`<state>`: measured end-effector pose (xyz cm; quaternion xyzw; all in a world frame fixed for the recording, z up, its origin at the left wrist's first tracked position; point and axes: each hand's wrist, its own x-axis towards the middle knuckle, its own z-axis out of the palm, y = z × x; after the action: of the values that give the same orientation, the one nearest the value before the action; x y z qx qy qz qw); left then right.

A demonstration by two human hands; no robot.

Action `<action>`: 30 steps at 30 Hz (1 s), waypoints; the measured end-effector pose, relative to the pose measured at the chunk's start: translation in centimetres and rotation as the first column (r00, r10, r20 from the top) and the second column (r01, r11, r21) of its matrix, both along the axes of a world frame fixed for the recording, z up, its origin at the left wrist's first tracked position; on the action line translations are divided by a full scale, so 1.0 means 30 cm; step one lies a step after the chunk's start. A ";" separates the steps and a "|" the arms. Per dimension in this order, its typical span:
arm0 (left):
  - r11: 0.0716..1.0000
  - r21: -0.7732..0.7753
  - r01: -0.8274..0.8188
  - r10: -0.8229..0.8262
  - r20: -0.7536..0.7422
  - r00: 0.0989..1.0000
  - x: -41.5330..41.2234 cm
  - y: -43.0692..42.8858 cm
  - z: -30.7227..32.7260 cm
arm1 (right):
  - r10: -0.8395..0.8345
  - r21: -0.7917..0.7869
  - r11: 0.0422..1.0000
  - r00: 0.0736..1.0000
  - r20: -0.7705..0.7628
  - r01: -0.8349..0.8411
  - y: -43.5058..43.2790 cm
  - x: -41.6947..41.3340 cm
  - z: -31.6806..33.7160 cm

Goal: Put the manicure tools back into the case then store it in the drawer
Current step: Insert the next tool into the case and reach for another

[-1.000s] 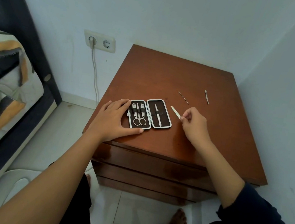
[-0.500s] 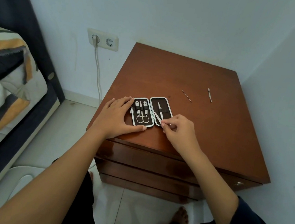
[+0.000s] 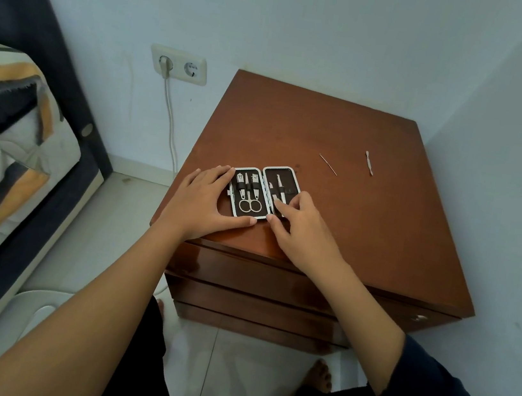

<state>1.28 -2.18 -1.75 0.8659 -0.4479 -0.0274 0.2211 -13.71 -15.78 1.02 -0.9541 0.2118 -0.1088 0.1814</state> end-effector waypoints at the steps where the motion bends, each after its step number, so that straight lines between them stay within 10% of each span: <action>1: 1.000 0.001 0.000 0.000 0.000 1.000 0.000 0.001 0.000 | 0.004 -0.029 1.000 1.000 -0.021 -0.004 0.001 0.002 0.002; 17: 1.000 0.005 0.003 -0.003 -0.001 1.000 0.004 -0.003 -0.002 | 0.019 -0.128 0.992 0.994 0.109 -0.005 -0.020 -0.011 -0.032; 22: 1.000 0.011 0.008 -0.008 0.002 1.000 0.006 -0.002 -0.002 | -0.200 -0.028 0.976 0.947 0.253 0.214 -0.225 -0.005 -0.032; 30: 1.000 -0.001 0.011 -0.011 0.013 1.000 0.010 -0.001 -0.004 | -0.366 -0.050 0.930 0.906 -0.210 0.364 -0.577 0.034 -0.038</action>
<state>1.60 -2.21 -1.86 0.8636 -0.4539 -0.0229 0.2184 -12.69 -33.10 -0.12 -0.9046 0.4045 -0.0376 0.1293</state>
